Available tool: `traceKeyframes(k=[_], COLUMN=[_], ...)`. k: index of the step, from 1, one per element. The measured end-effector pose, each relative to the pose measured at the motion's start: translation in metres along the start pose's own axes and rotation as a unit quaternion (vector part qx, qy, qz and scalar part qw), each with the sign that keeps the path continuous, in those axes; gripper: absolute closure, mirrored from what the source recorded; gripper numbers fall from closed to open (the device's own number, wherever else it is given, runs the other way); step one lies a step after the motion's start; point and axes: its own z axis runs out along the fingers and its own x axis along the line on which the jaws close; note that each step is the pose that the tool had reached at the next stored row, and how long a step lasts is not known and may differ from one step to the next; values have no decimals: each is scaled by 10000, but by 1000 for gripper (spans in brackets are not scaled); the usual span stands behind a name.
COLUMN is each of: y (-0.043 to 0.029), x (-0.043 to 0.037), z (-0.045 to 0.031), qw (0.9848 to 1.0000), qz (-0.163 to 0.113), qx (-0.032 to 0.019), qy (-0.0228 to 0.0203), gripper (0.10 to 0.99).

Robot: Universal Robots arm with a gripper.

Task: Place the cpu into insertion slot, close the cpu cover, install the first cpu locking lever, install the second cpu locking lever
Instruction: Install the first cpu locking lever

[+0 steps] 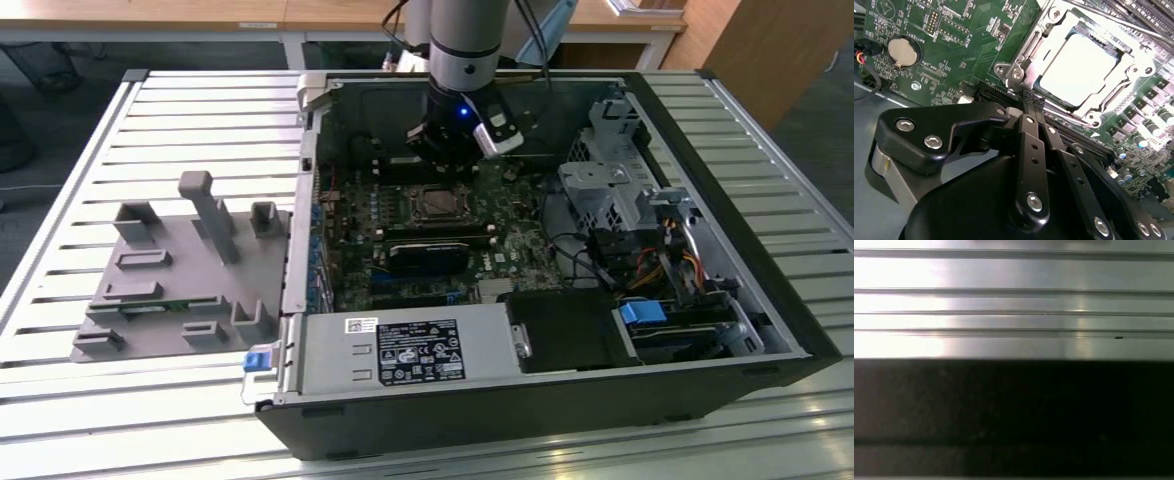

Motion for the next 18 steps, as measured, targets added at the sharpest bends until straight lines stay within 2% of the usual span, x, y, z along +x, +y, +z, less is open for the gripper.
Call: traceKeyframes(k=[3,7,13,18], y=[-2,-1,1,2], x=[1,0,-1,-2], z=[9,23,42,43], qw=[10000,10000,10000,10000], qz=[-1,-1,0,0], qx=[48,75,74,17], qy=[1,0,0,0], gripper=[969,969,969,969])
